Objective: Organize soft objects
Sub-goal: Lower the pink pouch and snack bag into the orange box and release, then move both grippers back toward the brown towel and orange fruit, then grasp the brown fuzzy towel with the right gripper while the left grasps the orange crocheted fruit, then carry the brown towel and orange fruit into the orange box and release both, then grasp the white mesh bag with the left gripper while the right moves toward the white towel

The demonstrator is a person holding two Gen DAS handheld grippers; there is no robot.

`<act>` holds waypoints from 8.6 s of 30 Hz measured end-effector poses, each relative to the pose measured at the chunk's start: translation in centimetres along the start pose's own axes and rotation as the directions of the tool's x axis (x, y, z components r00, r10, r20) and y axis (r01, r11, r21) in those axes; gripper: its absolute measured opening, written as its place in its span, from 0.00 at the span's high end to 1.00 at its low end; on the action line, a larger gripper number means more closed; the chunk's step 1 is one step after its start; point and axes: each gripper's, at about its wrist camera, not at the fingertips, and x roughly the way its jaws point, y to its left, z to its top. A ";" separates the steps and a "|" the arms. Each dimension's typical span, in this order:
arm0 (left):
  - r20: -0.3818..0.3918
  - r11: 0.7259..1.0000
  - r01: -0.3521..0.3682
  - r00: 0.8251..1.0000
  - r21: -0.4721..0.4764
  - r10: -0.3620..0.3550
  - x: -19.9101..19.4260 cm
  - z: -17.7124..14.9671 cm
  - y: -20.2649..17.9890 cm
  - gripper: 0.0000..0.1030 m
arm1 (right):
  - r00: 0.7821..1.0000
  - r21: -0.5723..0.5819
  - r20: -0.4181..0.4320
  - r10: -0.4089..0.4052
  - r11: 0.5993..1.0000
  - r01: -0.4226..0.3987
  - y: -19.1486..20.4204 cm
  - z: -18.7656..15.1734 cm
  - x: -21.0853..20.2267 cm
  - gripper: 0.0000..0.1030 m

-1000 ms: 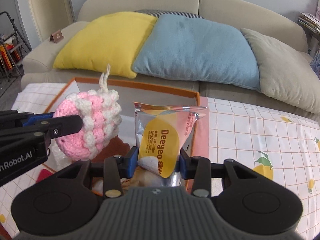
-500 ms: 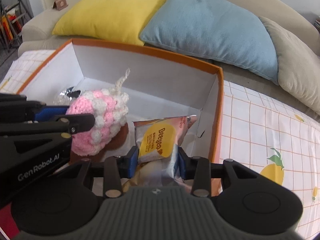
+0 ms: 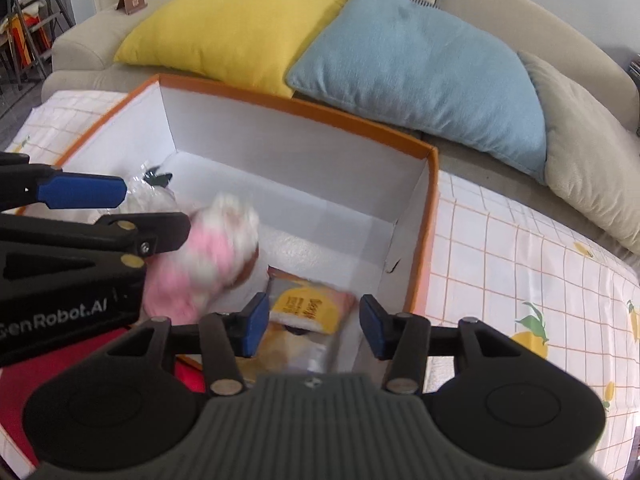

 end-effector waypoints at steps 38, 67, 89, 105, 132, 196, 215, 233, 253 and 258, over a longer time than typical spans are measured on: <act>0.012 0.974 0.211 0.977 0.086 -0.213 -11.9 -13.4 -8.5 0.32 | 0.993 0.338 0.089 -0.076 0.940 0.042 -4.3 -23.0 -16.4 0.38; -0.073 0.962 0.243 0.969 0.121 -0.236 -6.7 -12.0 -11.7 0.32 | 0.992 0.347 0.066 -0.111 0.934 0.081 -9.2 -21.7 -10.4 0.44; -0.122 0.962 0.204 0.975 0.182 -0.184 -4.9 -11.3 -12.5 0.40 | 0.997 0.297 0.060 -0.038 0.955 0.019 -9.6 -17.6 -3.3 0.41; -0.147 0.946 0.244 0.965 0.216 -0.215 -3.1 -11.3 -13.8 0.40 | 0.982 0.367 0.109 -0.155 0.924 0.106 -12.7 -21.4 -11.0 0.81; -0.159 0.905 0.150 0.983 0.398 -0.093 4.2 -13.5 -17.3 0.54 | 0.999 0.410 0.046 -0.028 0.912 0.007 -11.0 -25.0 -6.6 0.78; 0.153 0.998 0.043 0.988 -0.037 -0.037 -4.1 -0.8 2.0 0.54 | 0.919 -0.246 0.394 -0.014 0.962 0.120 2.4 -0.6 -9.1 0.90; -0.038 1.000 -0.025 0.999 0.001 0.025 3.1 -1.5 3.0 0.54 | 0.974 -0.304 0.215 -0.067 0.944 0.132 3.5 1.7 0.9 0.84; -0.005 0.999 -0.033 0.999 -0.037 0.033 0.6 -1.6 2.8 0.30 | 0.968 -0.215 0.238 -0.076 0.968 0.129 1.4 -1.8 -3.6 0.50; 0.157 0.992 0.121 0.981 -0.026 -0.115 -9.8 -6.6 -2.1 0.30 | 0.953 0.137 0.282 -0.112 0.988 0.075 -2.1 -11.7 -12.9 0.42; 0.105 0.985 0.167 0.981 -0.034 -0.162 -10.1 -8.8 -3.6 0.30 | 0.969 0.258 0.200 -0.143 0.962 0.088 -3.2 -15.2 -13.2 0.42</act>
